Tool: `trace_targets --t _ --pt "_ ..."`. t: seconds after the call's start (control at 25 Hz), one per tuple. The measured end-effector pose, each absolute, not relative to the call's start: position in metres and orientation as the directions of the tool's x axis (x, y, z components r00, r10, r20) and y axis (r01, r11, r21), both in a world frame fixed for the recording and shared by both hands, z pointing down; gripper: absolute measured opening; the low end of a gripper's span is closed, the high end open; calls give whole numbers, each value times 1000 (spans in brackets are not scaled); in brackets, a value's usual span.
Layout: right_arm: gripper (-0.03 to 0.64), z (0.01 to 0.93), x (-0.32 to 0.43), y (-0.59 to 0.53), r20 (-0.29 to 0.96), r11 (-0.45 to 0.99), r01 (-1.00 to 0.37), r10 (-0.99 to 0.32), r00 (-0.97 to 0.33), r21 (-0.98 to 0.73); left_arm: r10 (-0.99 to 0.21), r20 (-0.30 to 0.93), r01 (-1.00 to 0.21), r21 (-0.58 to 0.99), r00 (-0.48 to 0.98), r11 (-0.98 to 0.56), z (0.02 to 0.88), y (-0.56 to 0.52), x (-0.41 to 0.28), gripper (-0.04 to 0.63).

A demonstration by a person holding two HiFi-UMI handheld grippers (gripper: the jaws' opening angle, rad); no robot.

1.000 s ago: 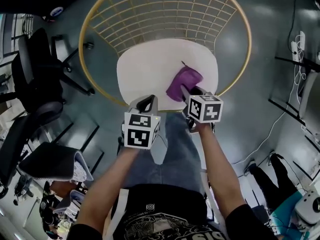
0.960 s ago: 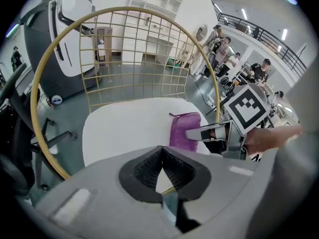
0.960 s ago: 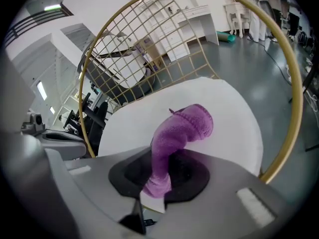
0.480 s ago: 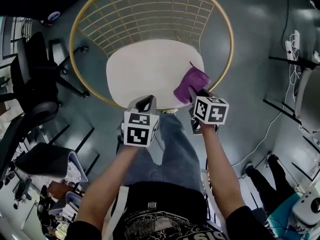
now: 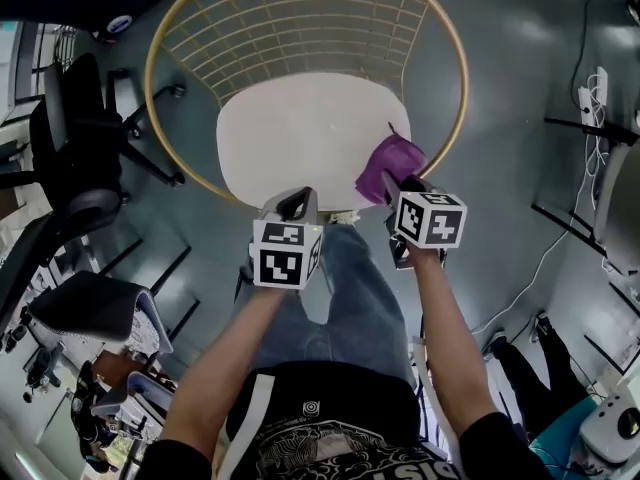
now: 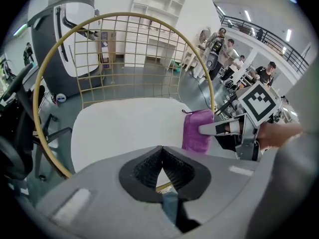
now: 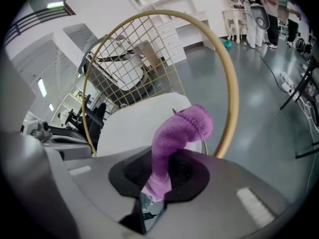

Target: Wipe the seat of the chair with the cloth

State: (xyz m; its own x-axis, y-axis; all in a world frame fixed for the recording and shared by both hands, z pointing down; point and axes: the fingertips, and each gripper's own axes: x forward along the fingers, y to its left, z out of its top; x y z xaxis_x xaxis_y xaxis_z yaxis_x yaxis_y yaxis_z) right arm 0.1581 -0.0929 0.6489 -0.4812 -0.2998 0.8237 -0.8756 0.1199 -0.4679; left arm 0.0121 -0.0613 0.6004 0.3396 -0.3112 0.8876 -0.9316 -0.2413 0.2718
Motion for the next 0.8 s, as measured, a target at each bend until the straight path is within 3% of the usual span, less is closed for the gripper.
trace_targets --t 0.36,0.8 --pt "61 620 59 -88 730 232 -769 -245 -638 -595 -319 904 -957 249 286 -150 600 -47 -41 2" --pt "60 621 -98 -67 658 281 -667 -139 -740 -690 -322 909 -964 244 266 -106 601 -28 -142 1"
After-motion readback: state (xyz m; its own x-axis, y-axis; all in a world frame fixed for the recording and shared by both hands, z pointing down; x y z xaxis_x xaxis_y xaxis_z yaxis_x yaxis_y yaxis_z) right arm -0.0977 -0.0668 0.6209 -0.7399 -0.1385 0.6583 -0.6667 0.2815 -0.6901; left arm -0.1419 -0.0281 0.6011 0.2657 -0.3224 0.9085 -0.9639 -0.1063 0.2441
